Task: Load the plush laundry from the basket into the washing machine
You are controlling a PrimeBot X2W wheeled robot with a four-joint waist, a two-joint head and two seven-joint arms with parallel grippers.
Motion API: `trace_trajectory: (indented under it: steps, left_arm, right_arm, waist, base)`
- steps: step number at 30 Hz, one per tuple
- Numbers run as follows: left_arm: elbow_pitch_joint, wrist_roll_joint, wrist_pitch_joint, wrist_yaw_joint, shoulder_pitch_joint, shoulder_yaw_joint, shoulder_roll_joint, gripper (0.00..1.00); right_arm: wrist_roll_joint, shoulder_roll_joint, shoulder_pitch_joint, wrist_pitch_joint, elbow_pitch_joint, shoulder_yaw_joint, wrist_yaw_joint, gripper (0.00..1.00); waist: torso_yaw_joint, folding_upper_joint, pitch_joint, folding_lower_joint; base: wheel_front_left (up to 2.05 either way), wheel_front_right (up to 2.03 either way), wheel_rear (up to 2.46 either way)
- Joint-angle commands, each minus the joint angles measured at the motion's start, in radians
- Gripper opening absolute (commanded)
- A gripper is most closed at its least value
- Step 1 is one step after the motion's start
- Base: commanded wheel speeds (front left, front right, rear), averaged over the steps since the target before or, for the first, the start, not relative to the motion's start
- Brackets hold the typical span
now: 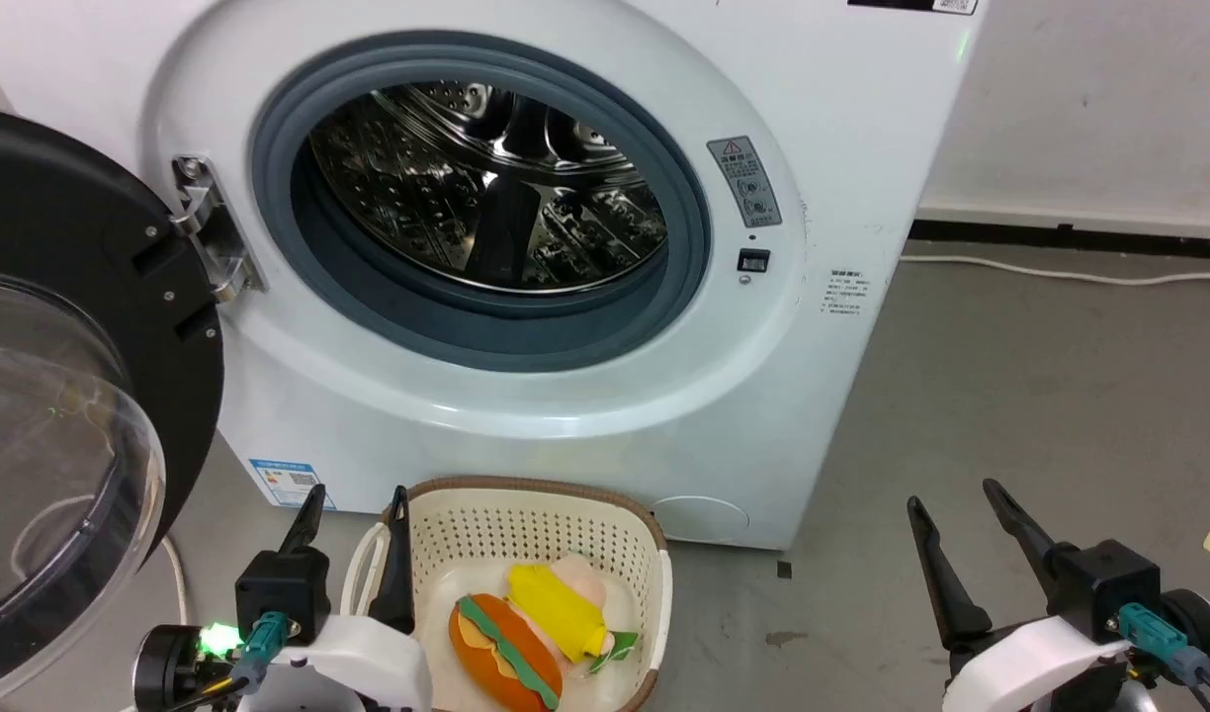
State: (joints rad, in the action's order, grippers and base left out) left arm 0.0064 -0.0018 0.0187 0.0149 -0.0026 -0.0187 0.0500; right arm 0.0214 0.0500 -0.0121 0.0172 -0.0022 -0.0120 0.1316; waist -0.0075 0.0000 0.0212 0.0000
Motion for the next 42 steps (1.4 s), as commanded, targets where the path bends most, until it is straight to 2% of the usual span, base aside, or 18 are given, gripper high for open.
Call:
trace_trajectory:
  steps: [1,20,42]
  left_arm:
    - [0.003,0.000,0.009,0.004,-0.007,-0.005,0.001,1.00]
    - [0.124,0.002,0.048,0.003,-0.076,-0.042,0.027,1.00]
    - [0.413,-0.050,0.022,-0.028,-0.214,-0.057,0.079,1.00]
  right_arm:
    - [0.013,0.000,0.004,0.011,0.002,-0.004,0.000,1.00]
    - [0.084,0.000,0.049,0.051,-0.008,-0.007,0.000,1.00]
    - [0.171,0.000,0.100,0.096,-0.011,0.019,0.000,1.00]
  waist:
    - [-0.003,0.0000,0.006,0.0000]
    - [-0.070,0.0000,0.142,0.0000]
    - [-0.159,0.0000,0.302,0.0000]
  base:
    - [0.00,0.00,0.00]
    - [0.00,0.00,0.00]
    - [0.00,0.00,0.00]
